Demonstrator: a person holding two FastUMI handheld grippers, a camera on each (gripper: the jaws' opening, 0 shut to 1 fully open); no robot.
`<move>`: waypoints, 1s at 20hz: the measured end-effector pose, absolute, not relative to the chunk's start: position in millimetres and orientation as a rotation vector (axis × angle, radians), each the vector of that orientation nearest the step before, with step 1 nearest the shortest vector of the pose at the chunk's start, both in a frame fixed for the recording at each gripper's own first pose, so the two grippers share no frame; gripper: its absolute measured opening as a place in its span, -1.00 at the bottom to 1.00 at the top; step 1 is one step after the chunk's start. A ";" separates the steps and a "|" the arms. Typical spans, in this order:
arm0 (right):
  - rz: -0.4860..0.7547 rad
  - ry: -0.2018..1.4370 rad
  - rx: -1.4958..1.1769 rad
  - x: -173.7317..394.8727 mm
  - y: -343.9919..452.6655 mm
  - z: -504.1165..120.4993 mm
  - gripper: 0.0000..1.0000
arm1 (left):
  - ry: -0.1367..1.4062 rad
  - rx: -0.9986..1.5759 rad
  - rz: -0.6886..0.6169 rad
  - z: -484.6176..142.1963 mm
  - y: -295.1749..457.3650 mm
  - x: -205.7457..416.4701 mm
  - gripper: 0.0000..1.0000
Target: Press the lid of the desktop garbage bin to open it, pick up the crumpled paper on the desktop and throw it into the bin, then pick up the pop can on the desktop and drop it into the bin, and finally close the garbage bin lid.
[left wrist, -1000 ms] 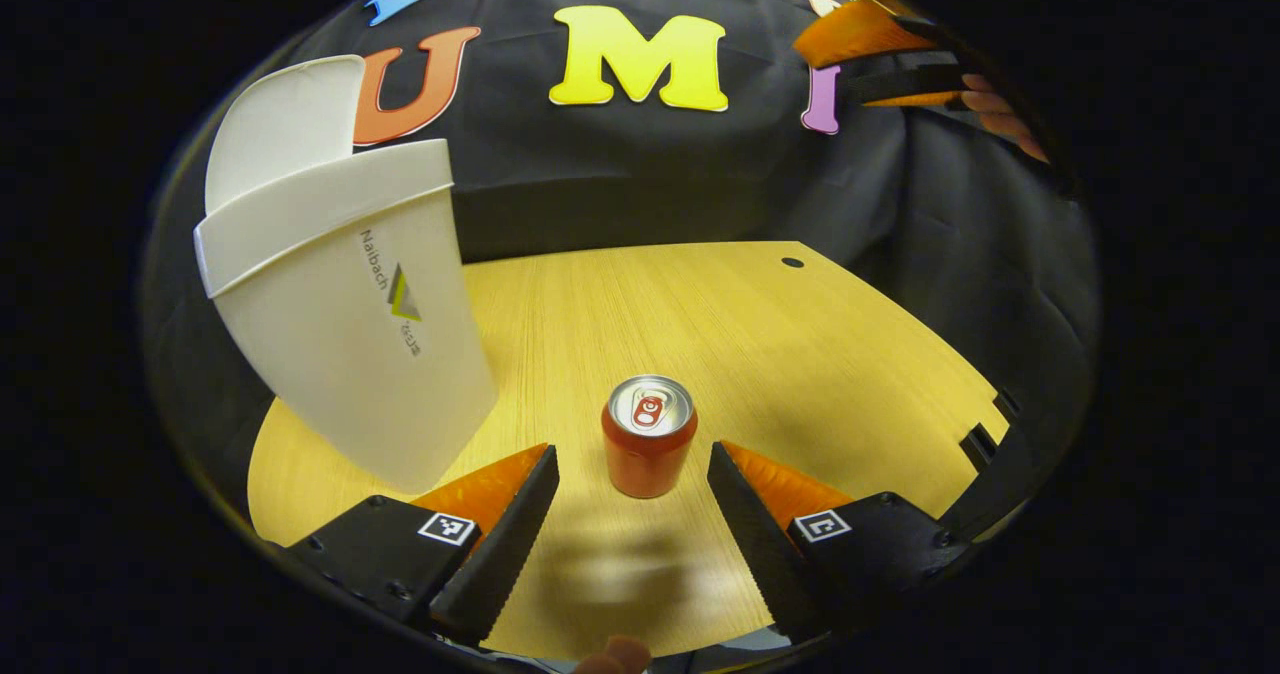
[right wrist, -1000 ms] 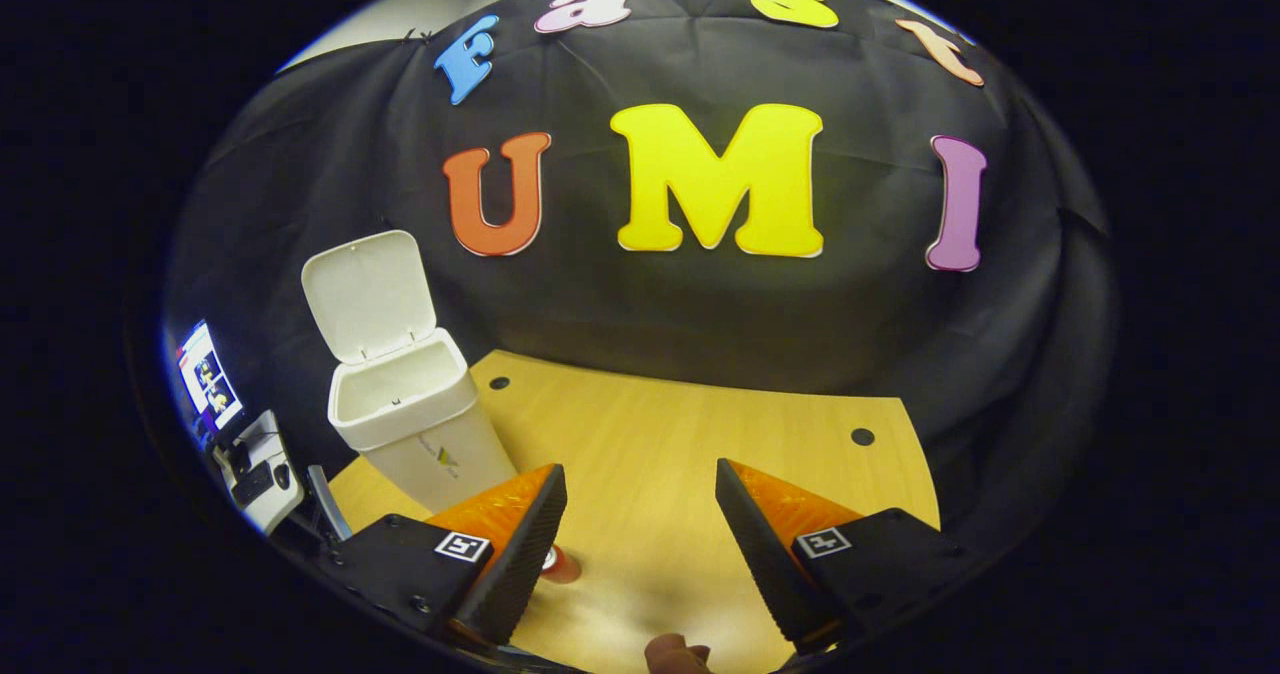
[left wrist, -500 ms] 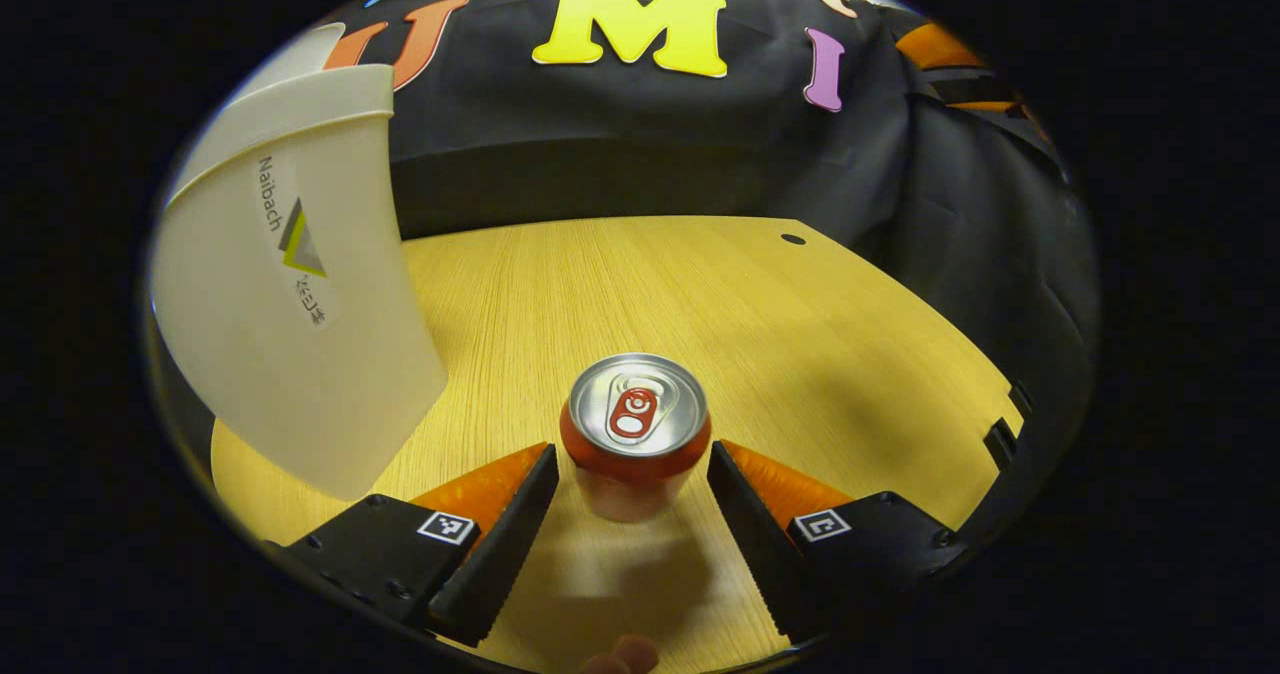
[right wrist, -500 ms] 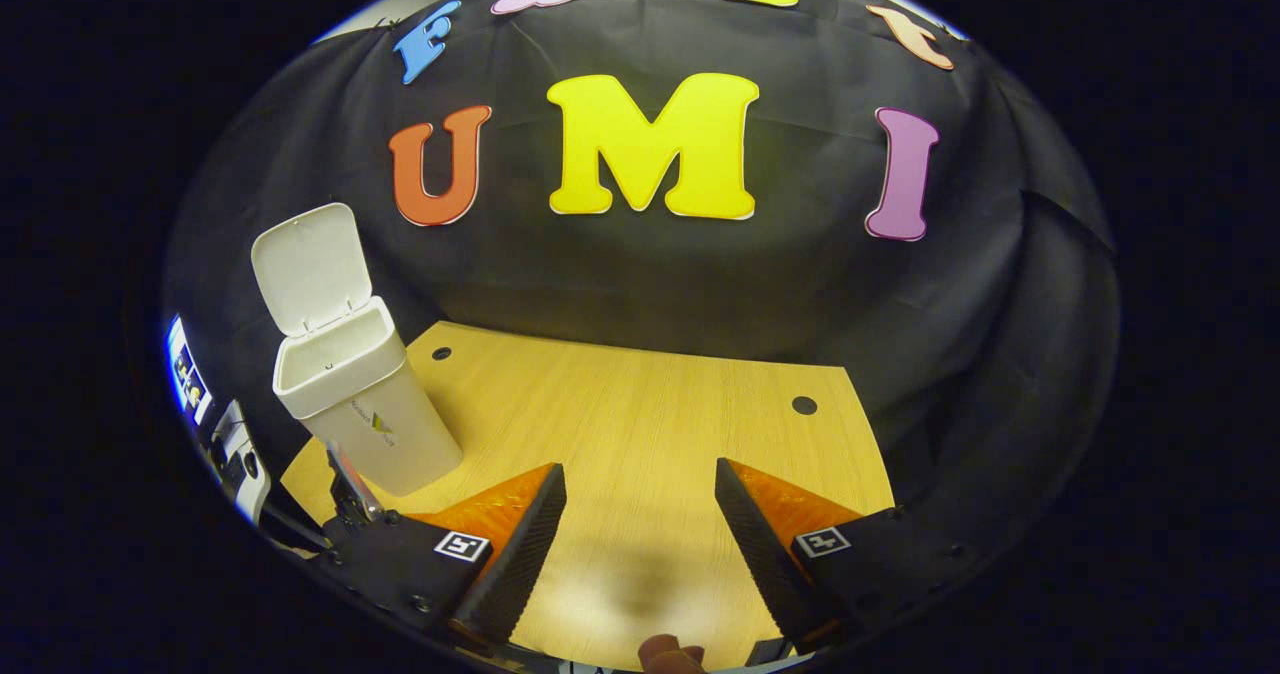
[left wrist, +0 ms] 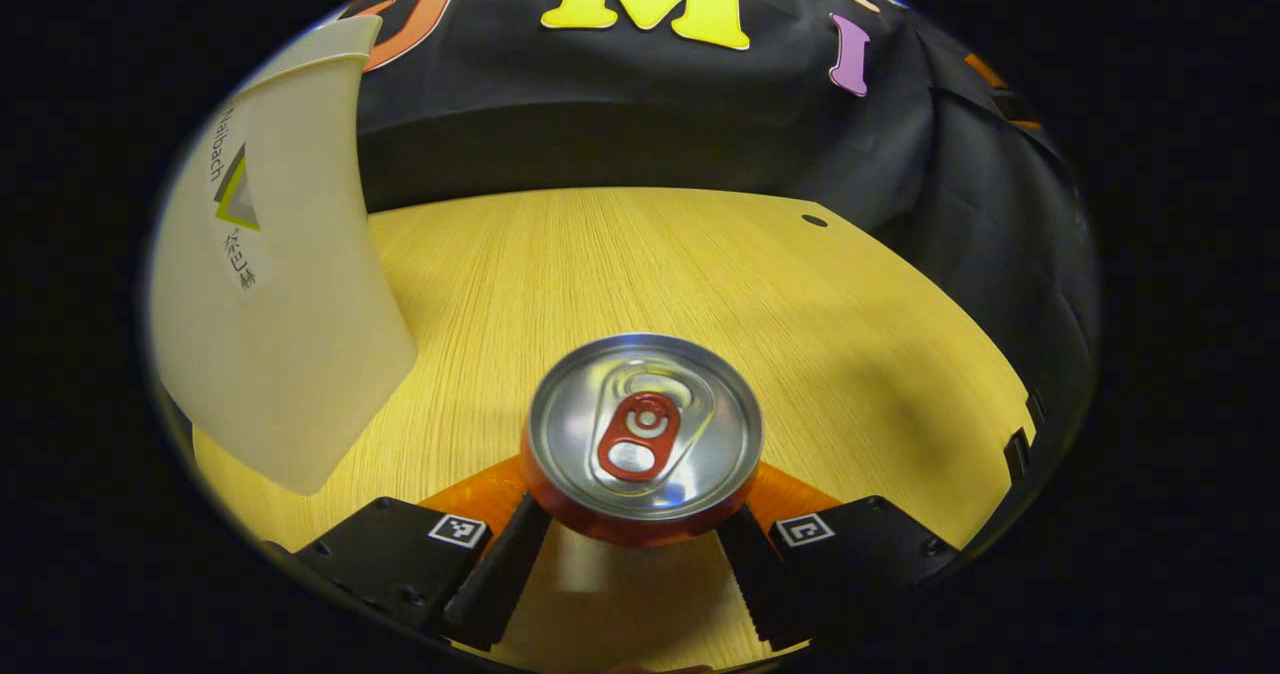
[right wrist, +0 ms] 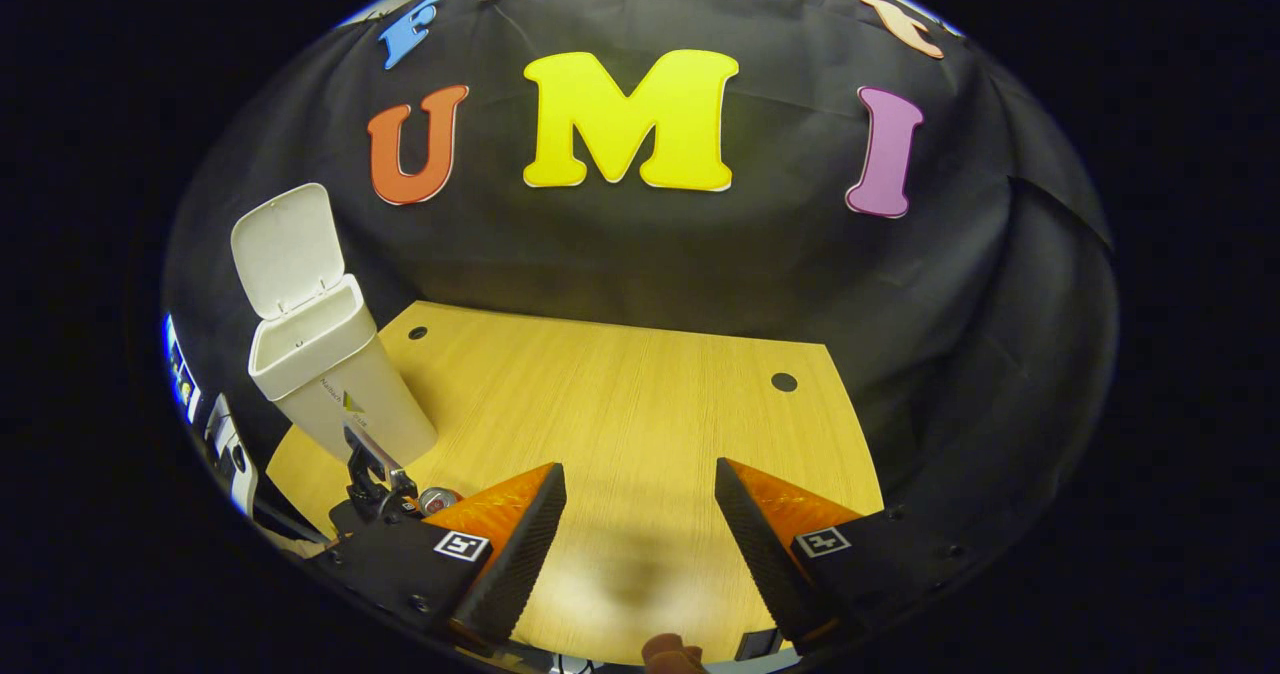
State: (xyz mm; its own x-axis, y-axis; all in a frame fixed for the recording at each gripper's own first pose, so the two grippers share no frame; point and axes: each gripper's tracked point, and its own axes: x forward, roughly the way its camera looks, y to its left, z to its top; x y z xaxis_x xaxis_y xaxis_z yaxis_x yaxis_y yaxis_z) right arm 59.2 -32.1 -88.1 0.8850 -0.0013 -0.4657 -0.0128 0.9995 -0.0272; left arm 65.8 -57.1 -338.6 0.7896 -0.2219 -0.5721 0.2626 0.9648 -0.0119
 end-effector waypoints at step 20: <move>0.059 0.511 -0.040 51.1 -90.5 -126.4 0.87 | 0.554 0.124 -0.213 -140.0 -57.5 59.3 0.72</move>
State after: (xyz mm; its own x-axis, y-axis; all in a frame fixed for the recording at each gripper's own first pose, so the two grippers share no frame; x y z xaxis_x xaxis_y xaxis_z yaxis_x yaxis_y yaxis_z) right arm 51.1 -90.5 -126.4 0.8708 0.0464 -0.4895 -0.0661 0.9975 -0.0231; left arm 59.3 -57.5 -140.0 0.8290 -0.1669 -0.5338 0.2337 0.9705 0.0594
